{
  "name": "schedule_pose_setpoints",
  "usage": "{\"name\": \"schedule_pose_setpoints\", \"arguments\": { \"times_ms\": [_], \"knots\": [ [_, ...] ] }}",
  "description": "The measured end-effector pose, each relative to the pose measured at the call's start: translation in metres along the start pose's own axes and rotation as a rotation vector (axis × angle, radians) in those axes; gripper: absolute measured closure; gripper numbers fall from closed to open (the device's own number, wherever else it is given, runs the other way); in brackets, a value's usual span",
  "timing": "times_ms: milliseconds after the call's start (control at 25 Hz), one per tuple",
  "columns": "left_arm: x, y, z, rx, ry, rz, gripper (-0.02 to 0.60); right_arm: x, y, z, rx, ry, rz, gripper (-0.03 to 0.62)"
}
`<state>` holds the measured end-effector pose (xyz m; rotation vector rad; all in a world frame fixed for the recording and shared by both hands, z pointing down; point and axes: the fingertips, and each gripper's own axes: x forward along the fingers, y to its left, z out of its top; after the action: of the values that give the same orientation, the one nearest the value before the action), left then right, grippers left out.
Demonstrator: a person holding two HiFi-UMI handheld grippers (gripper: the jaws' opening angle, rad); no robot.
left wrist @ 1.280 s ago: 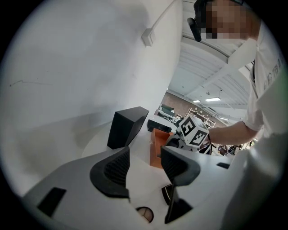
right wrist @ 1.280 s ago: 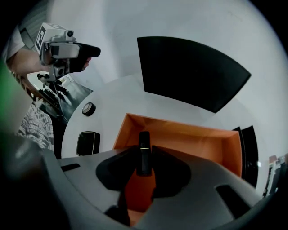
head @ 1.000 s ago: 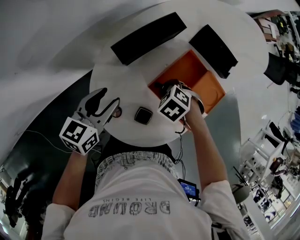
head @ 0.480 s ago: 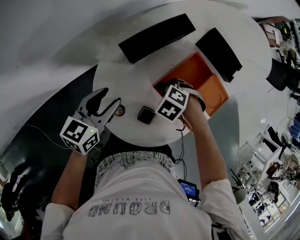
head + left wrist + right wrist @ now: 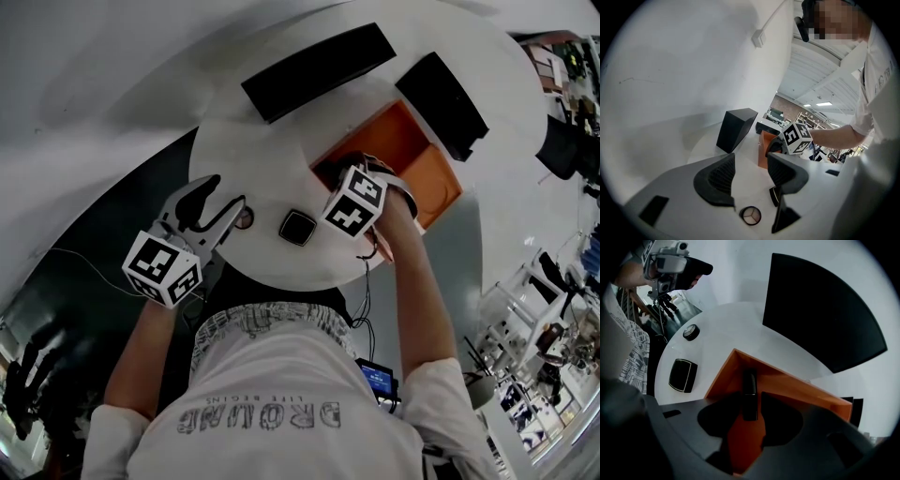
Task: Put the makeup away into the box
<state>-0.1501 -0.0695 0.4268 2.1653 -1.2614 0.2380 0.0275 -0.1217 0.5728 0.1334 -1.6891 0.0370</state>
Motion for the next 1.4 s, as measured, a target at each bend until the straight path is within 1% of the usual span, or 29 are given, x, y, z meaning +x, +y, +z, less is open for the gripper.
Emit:
{"name": "schedule_pose_setpoints", "arguments": {
  "times_ms": [40,200,360,520,640,880,1000,1160,1400],
  "knots": [
    [-0.001,-0.001,0.000,0.001,0.000,-0.002,0.354,-0.001,0.000,0.000,0.010,-0.007,0.002,0.436],
    [-0.002,-0.005,-0.001,0.011,0.000,-0.010,0.354,-0.006,0.000,-0.002,0.042,-0.052,-0.008,0.433],
    [-0.006,-0.008,-0.003,0.023,0.005,-0.023,0.353,-0.023,-0.004,0.005,0.108,-0.150,-0.037,0.434],
    [-0.011,-0.013,-0.003,0.044,0.005,-0.044,0.354,-0.051,-0.011,0.009,0.187,-0.258,-0.108,0.447],
    [-0.014,-0.022,0.000,0.070,0.003,-0.067,0.354,-0.074,-0.012,0.010,0.265,-0.350,-0.162,0.450],
    [-0.025,-0.032,0.003,0.153,0.006,-0.134,0.354,-0.120,-0.003,0.019,0.451,-0.548,-0.257,0.457],
    [-0.031,-0.034,0.000,0.176,0.014,-0.159,0.354,-0.133,0.005,0.019,0.526,-0.614,-0.269,0.459],
    [-0.036,-0.039,-0.005,0.210,0.032,-0.192,0.353,-0.151,0.016,0.009,0.581,-0.668,-0.295,0.464],
    [-0.041,-0.038,-0.020,0.242,0.065,-0.229,0.353,-0.172,0.037,0.008,0.710,-0.763,-0.274,0.465]
  ]
}}
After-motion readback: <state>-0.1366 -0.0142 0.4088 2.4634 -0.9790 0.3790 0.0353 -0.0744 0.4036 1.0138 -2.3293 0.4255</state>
